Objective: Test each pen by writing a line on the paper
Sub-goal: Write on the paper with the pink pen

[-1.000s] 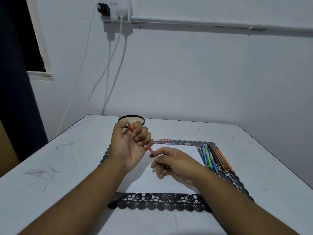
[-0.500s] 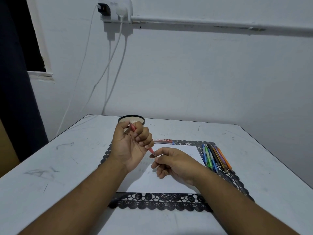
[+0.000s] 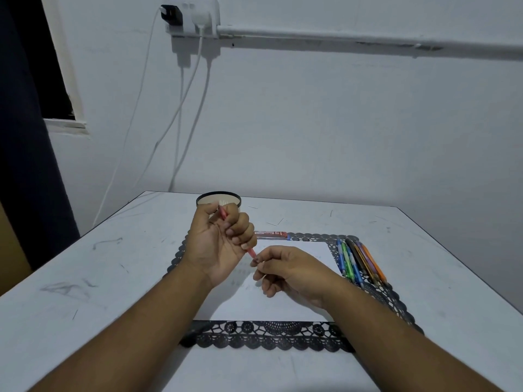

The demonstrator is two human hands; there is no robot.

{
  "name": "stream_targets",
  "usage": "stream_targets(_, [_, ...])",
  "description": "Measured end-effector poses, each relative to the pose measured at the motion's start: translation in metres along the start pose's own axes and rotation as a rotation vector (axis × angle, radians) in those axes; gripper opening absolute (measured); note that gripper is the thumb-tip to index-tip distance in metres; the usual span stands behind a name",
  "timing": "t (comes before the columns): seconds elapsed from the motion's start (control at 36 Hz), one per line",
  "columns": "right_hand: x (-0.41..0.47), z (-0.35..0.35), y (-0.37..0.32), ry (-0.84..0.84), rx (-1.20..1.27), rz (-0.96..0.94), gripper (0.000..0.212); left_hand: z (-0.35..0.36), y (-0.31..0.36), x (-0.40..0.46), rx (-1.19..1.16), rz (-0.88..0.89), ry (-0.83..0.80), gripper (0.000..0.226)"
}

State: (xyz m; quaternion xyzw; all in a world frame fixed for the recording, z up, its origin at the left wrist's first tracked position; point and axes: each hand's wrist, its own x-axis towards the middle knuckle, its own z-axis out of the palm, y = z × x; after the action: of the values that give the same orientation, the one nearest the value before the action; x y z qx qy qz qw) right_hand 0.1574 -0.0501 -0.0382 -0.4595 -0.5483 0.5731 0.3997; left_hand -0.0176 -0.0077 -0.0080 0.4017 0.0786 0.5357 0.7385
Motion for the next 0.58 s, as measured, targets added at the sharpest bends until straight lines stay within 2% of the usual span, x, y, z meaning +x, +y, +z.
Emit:
stream_targets(0.22, [-0.0044, 0.0002, -0.0049, -0.013, -0.006, -0.031, 0.015, -0.002, 0.0001, 0.0, -0.023, 0.003, -0.003, 0.038])
stream_targets(0.58, [-0.0049, -0.0004, -0.0075, 0.073, -0.107, -0.053, 0.015, -0.0034, -0.0008, 0.0007, -0.06, 0.002, -0.009, 0.039])
